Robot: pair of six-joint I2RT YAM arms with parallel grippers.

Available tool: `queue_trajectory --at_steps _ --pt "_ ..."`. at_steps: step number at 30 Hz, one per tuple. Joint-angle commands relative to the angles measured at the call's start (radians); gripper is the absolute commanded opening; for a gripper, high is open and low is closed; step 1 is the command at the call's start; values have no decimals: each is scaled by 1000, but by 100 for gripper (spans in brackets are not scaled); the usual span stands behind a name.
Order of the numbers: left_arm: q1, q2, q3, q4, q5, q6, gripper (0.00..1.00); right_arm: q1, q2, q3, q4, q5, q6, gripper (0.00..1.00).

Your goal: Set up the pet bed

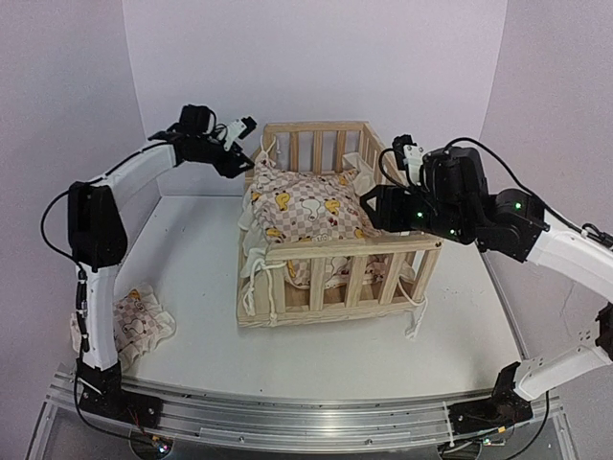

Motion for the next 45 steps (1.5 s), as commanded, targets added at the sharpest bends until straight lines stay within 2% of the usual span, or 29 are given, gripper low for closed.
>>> queue_trajectory --at_steps 1,5,7,10,12,15,19,22,23,25,26,27,28,29,32,36,39,45 --pt "85 -339 -41 -444 33 179 74 -3 23 77 26 -78 -35 61" --pt "198 -542 -255 -769 -28 260 78 -3 57 97 51 -128 -60 62" --pt "295 -644 -407 -858 -65 316 78 -4 77 113 55 -145 -76 62" --pt "390 -808 -684 -936 -207 439 79 -3 101 132 59 -164 -99 63" --pt "423 -885 -883 -914 -324 506 79 -3 110 137 63 -168 -106 63" --pt "479 -993 -1114 -806 -425 596 79 -3 118 141 71 -174 -110 64" --pt "517 -1006 -1293 -625 -495 645 76 -3 116 138 75 -186 -105 64" --pt "520 -992 -1363 -529 -481 649 72 -3 100 116 77 -178 -93 64" --pt "520 -985 -1371 -513 -462 646 71 -3 91 108 77 -172 -88 64" --pt "520 -971 -1389 -484 -440 641 58 -4 73 89 81 -162 -78 64" --pt "519 -969 -1388 -463 -431 644 35 -3 64 79 84 -154 -73 64" --pt "519 -967 -1372 -456 -405 653 17 -2 57 71 86 -147 -73 64" --pt "519 -968 -1341 -453 -356 660 6 -3 50 64 87 -138 -73 65" --pt "518 -970 -1299 -451 -299 664 0 -3 44 58 87 -128 -75 65" --pt "476 -938 -1104 -438 -163 625 0 -3 39 56 88 -91 -84 65" --pt "273 -799 -764 -418 -157 497 0 -9 83 96 85 -86 -119 66" --pt "166 -624 -414 -416 -155 403 0 -36 104 119 77 -66 -117 66" --pt "-87 -151 341 -373 -309 402 0 -88 103 103 78 -54 -110 67"
